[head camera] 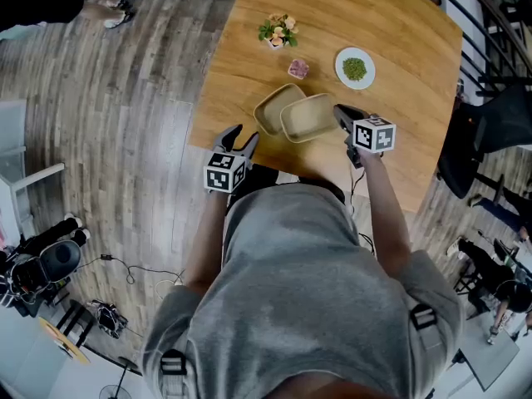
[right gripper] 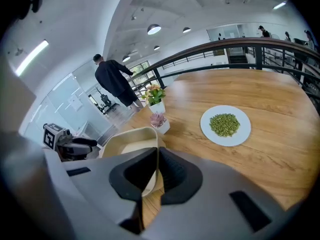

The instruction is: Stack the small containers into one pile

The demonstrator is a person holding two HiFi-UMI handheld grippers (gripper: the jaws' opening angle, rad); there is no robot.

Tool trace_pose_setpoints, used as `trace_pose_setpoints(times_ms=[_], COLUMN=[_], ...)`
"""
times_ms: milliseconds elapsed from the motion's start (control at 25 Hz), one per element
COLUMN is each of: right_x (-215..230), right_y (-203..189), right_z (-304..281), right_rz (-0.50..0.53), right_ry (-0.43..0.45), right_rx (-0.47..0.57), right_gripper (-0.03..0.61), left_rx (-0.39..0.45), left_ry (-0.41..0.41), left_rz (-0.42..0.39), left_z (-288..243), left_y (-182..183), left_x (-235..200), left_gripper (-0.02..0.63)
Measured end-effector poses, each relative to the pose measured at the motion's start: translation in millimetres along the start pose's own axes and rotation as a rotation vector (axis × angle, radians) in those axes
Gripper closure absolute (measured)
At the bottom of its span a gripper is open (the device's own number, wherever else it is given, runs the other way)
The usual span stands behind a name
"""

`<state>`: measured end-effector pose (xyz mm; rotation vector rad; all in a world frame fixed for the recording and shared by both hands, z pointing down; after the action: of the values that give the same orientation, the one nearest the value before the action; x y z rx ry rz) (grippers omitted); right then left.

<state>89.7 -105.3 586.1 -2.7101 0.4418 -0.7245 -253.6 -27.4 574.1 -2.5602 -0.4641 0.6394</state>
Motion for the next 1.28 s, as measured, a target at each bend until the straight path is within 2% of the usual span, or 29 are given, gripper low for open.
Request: trace_pose_setpoints(times_ms=[400,680,1280], right_x=[-33.1,-44.9,-39.8], right_y=[33.7,44.5,53.1], right_z=[-38.3,-54.8,-83.2], right_rz=[0.090,0.104,0.158], right_ry=[0.025,0.046,0.016], right_rx=[-0.044,-0.065,-0.157], right_gripper=[0.554,0.554,0.554], left_rx=[-0.001,0.003,-0.004], left_ry=[-0.001,-0.005,0.001], left_rz=[-0.008,-0.010,-0.002], left_z=[2.4,1.6,-1.9], left_y=[4.7,12.1,19.5], left_x=[-24.6,-30.4,-42.8], left_gripper=[0.394,0.394,0.394])
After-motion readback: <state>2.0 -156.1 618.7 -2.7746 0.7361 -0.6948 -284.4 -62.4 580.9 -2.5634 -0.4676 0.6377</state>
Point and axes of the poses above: the fingertips, and each gripper's own axes: z backward along the fingers, x to its right, y out of its top, the point moved 8 cm from there along z, backward along the fingers, and after that the axes turned 15 degrees about -x, right-handed, at the moved point
